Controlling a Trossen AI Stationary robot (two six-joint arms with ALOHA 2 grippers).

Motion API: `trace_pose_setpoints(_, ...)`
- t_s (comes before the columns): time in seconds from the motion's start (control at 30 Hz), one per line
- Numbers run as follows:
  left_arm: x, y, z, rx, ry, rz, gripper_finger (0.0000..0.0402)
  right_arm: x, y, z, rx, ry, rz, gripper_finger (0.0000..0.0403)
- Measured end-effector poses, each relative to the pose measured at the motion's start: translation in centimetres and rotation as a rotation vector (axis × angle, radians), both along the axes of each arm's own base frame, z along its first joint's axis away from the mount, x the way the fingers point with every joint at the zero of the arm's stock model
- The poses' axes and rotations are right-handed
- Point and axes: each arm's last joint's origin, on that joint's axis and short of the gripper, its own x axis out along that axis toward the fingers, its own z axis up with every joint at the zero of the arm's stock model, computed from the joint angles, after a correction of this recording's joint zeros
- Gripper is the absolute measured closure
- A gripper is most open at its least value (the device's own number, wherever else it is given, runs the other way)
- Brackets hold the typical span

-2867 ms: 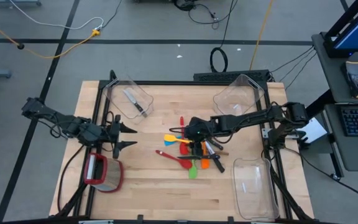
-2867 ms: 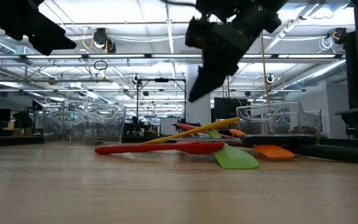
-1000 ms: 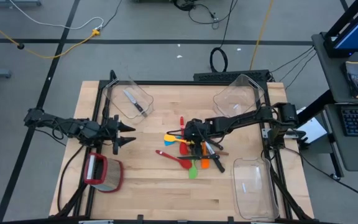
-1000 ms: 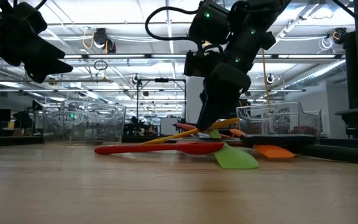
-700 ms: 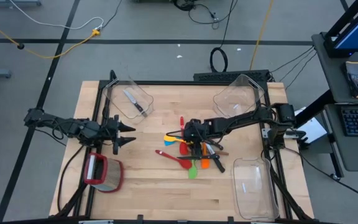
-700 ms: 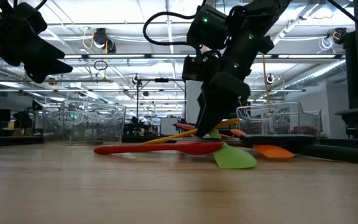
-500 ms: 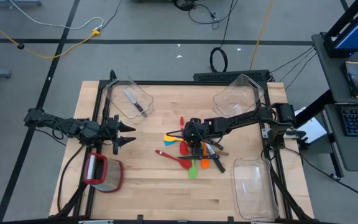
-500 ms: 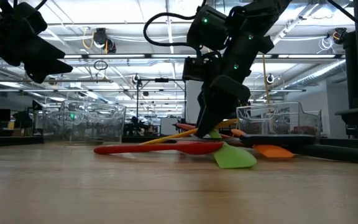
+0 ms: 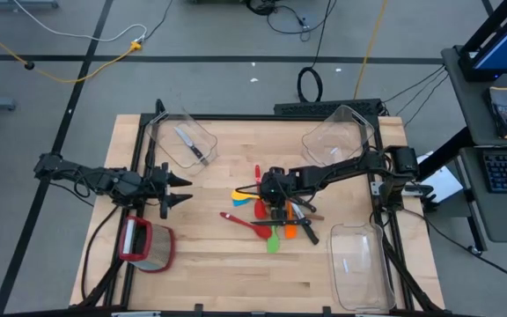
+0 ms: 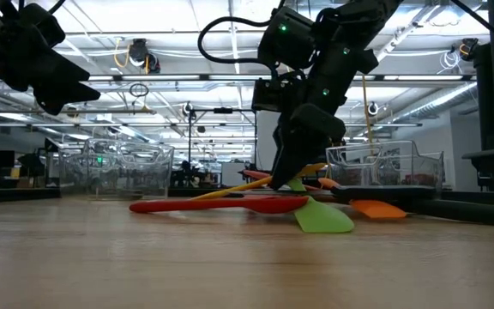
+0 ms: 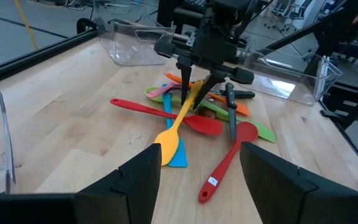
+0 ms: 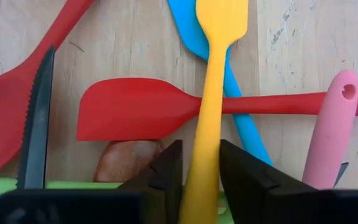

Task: Pick & Place Kitchen Items
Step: Put the yellow spatula into bottom transparent bin

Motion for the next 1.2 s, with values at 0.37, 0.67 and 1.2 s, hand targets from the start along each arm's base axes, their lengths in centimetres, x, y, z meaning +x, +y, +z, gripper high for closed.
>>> trace_pose_setpoints(0.37,0.0,0.0,0.0,0.000,0.000,0.000,0.0179,0.1,0.0,0.0,0.005,-0.007,-0.007,0.0357)
trace_pose_setpoints(0.67,0.0,0.0,0.0,-0.010,-0.002,0.002,0.0179,0.2,0.1,1.0,0.005,-0.060,-0.003,0.0361)
trace_pose_setpoints(1.2,0.0,0.0,-0.1,-0.057,0.010,0.019,0.0179,-1.8,-0.2,8.5,0.035,-0.314,-0.060,0.0362)
